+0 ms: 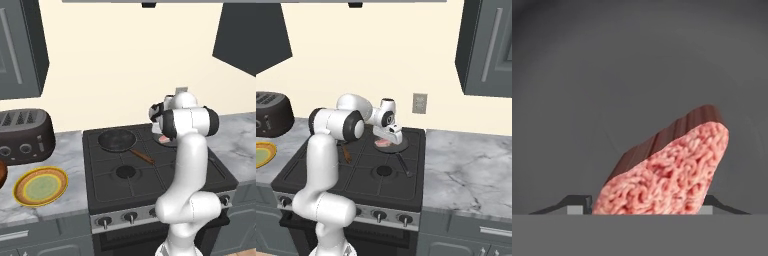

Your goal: Place one of the steaks on the plate and the other in the bowl. Then place the bowl in the fridge.

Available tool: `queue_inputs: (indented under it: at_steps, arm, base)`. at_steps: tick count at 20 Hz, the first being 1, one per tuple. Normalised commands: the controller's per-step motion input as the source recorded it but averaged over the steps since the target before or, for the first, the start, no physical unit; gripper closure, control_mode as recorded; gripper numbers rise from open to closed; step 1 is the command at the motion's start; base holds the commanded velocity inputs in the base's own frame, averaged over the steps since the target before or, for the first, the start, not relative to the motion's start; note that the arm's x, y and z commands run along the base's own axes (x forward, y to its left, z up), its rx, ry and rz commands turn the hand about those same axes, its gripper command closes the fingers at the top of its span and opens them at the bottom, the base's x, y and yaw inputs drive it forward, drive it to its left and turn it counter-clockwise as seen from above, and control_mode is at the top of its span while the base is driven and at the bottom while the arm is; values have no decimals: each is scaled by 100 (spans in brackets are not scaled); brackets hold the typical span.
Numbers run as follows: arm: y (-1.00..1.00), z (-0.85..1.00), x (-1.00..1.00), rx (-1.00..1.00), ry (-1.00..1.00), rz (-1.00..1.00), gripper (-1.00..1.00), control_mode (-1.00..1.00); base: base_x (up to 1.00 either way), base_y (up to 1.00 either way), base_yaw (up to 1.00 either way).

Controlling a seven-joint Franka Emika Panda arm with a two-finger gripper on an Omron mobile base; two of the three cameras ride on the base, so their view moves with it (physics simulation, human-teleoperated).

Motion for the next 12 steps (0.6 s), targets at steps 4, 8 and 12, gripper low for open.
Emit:
queue_inputs:
  at_steps: [4, 8, 12]
  arm:
    - [11, 35, -22, 1, -2, 0, 100, -100]
    - [36, 100, -43, 0, -9, 12, 100, -100]
    - [94, 60, -55, 3, 0, 36, 100, -100]
  base:
    - [0, 0, 0]
    - [0, 0, 0]
    - [0, 0, 0]
